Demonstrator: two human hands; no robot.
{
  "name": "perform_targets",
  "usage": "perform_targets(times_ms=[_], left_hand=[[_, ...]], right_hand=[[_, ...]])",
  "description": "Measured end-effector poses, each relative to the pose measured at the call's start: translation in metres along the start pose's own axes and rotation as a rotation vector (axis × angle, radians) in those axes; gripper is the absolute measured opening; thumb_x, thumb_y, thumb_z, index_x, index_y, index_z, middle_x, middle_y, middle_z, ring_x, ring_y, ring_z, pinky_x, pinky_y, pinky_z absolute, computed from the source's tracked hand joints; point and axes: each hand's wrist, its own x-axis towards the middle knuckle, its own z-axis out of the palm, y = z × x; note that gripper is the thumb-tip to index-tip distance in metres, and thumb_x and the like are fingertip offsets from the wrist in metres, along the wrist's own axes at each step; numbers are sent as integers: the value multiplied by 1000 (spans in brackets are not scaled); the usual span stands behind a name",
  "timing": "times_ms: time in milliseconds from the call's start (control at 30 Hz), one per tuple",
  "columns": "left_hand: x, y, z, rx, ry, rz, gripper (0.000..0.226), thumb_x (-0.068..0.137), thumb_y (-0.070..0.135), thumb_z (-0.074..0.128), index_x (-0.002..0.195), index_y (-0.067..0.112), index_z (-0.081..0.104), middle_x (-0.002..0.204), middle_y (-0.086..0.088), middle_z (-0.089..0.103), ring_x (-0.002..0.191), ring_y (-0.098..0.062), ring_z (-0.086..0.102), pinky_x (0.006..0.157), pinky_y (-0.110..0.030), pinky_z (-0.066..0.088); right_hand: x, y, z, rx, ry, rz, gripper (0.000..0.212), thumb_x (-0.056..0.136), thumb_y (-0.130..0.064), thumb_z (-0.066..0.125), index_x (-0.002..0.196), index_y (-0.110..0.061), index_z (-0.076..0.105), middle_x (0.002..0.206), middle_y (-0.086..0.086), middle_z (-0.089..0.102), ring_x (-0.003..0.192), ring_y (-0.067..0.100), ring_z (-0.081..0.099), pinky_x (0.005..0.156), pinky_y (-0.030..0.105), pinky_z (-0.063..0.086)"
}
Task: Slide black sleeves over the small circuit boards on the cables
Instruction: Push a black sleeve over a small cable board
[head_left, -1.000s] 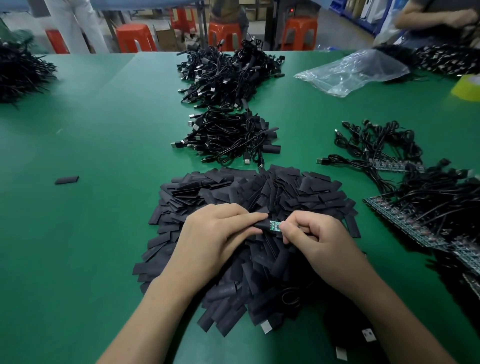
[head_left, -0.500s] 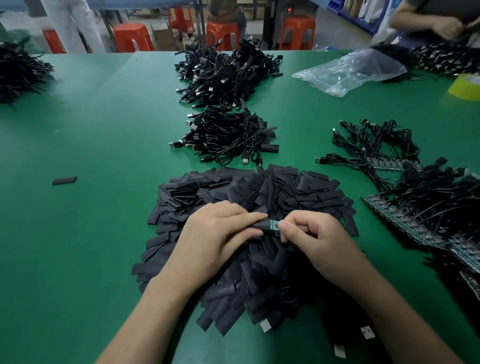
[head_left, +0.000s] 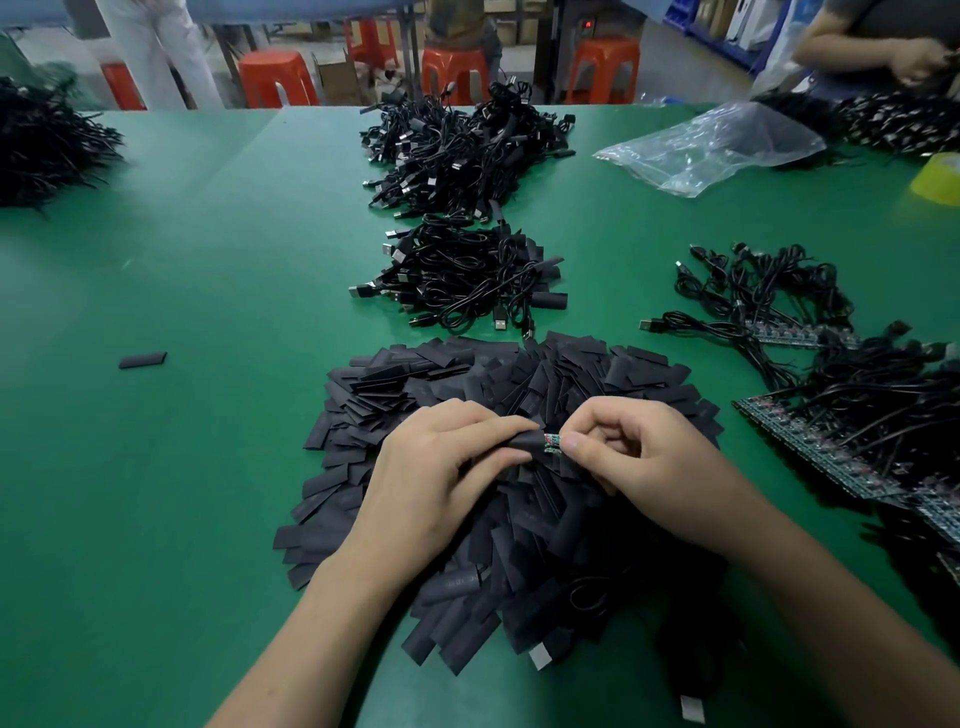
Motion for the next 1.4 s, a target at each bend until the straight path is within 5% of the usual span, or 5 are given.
perform_targets(times_ms=[433, 733, 1067, 1400], left_hand=[[-1, 0, 4, 51, -29, 112, 22, 102, 30, 64, 118, 18, 72, 100, 9, 64, 92, -12, 62, 82, -33, 52], [-2, 1, 1, -28, -44, 79, 18, 101, 28, 67, 115, 19, 73, 101, 15, 63, 95, -1, 59, 86, -15, 44], [1, 3, 0, -46, 33, 76, 19, 98, 25, 70, 114, 16, 75, 100, 9, 68, 93, -9, 63, 84, -24, 50], [-1, 2, 2, -44, 23, 89, 19, 98, 23, 70, 115, 15, 75, 101, 8, 68, 96, -5, 62, 88, -18, 47]], right_hand=[[2, 9, 8, -17, -6, 4, 19, 98, -25, 65, 80, -22, 70, 57, -13, 48, 53, 1, 41, 54, 14, 34], [3, 12, 7, -11, -42, 19, 18, 99, -27, 65, 83, -24, 72, 63, -12, 52, 59, 2, 45, 57, 17, 34], [3, 4, 9, 118, 13, 31, 15, 99, -21, 66, 86, -22, 74, 64, -10, 60, 59, 5, 55, 59, 16, 43], [-3, 0, 14, 122, 77, 40, 21, 97, -13, 66, 79, -20, 73, 61, -3, 61, 57, 9, 60, 61, 18, 47]])
